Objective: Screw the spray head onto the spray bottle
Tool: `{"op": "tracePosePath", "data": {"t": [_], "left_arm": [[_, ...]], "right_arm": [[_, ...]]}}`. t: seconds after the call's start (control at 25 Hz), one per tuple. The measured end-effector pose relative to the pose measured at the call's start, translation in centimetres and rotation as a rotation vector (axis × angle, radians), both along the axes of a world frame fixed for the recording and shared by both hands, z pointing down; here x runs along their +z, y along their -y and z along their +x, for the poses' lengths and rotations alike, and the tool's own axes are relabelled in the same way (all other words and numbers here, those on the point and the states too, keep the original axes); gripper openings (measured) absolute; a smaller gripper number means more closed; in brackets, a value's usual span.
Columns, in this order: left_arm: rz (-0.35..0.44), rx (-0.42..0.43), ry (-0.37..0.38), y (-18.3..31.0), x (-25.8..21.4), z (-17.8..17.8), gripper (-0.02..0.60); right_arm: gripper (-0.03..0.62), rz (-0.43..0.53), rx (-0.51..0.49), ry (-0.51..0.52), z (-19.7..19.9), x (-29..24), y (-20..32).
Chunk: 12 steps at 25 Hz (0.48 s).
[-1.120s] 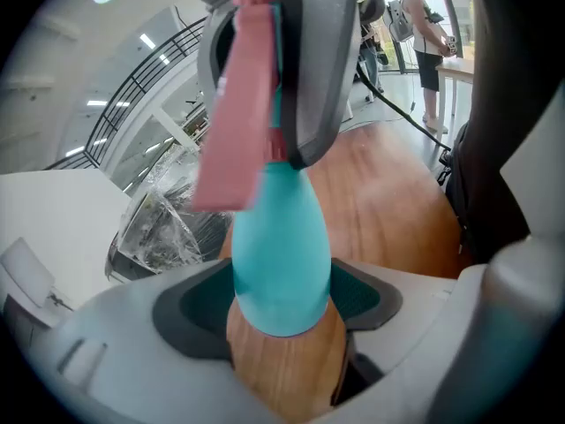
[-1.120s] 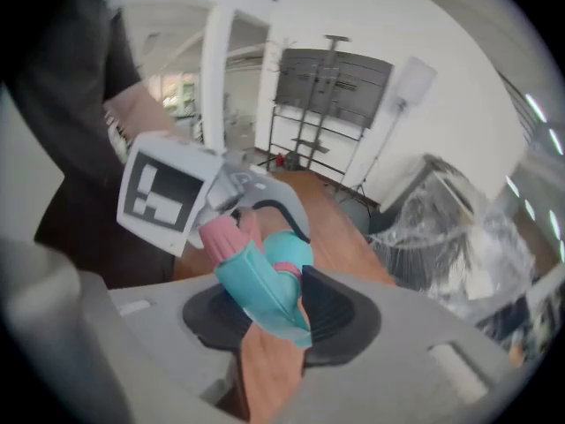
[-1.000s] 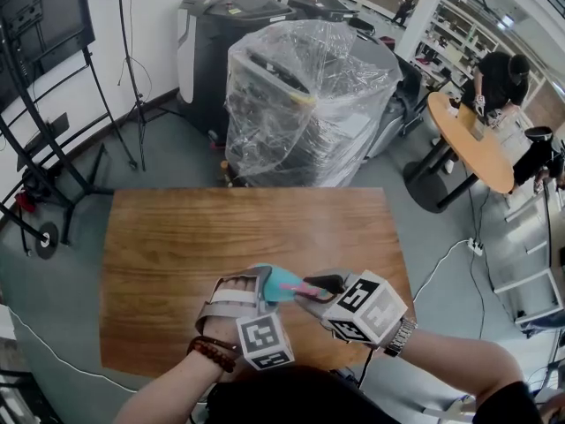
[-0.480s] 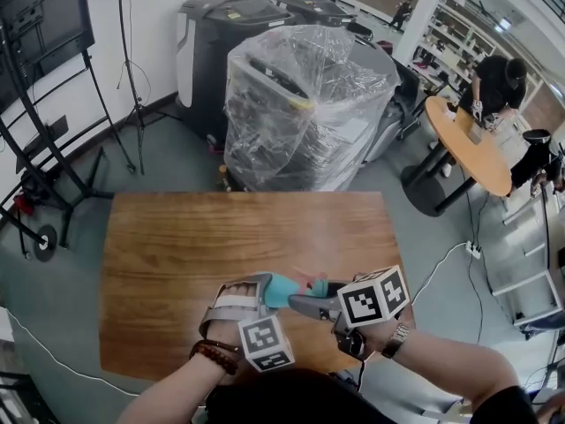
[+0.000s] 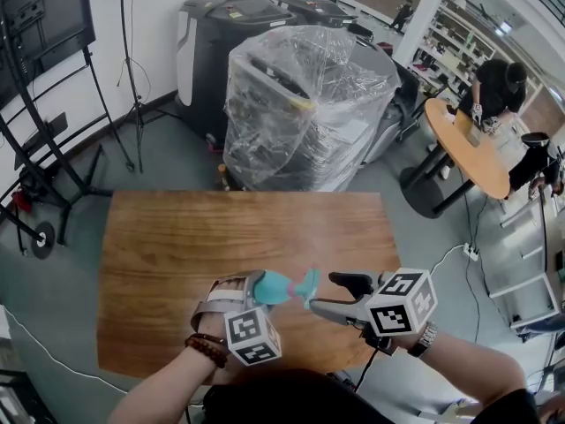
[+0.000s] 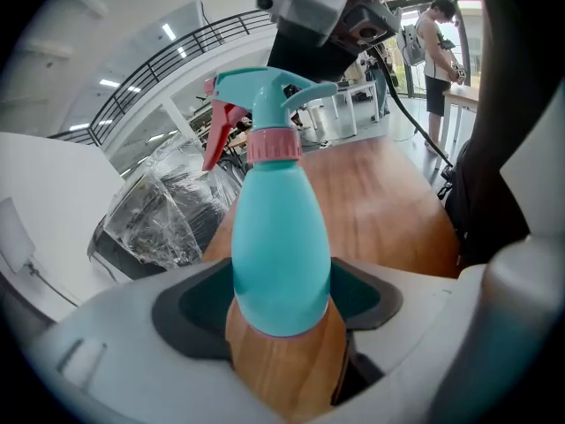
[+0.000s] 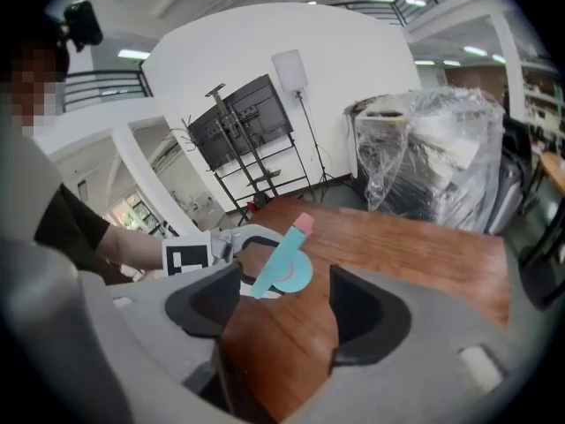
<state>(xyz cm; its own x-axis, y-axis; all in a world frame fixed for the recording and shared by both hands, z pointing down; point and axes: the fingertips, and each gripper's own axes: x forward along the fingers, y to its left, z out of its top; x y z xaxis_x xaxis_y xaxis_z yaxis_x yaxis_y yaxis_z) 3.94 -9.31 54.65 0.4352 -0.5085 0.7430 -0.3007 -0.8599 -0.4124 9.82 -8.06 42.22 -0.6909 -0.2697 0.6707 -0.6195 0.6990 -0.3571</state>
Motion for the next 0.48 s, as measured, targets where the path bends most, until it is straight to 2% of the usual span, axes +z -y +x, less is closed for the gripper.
{"op": "tracePosePath", "data": {"t": [0.08,0.24,0.36,0.48], "left_arm": [[-0.007,0.015,0.0,0.0,0.1,-0.2,0.367],[-0.015,0.054,0.01,-0.3,0.3,-0.1,0.367],[-0.026,0.096,0.036,-0.7,0.5,0.0,0.367],[-0.045,0.166,0.078,-1.7,0.9,0.2,0.367]], "right_arm": [[0.296,0.185,-0.132,-0.1,0.2,-1.5,-0.1],[0.296,0.673,-0.604,-0.465,-0.9,-2.3,-2.1],[0.296,0.886,-0.896,-0.703,-1.0,0.0,-3.7],[0.291,1.046,-1.091,-0.828,-1.7,2.2,-4.8]]}}
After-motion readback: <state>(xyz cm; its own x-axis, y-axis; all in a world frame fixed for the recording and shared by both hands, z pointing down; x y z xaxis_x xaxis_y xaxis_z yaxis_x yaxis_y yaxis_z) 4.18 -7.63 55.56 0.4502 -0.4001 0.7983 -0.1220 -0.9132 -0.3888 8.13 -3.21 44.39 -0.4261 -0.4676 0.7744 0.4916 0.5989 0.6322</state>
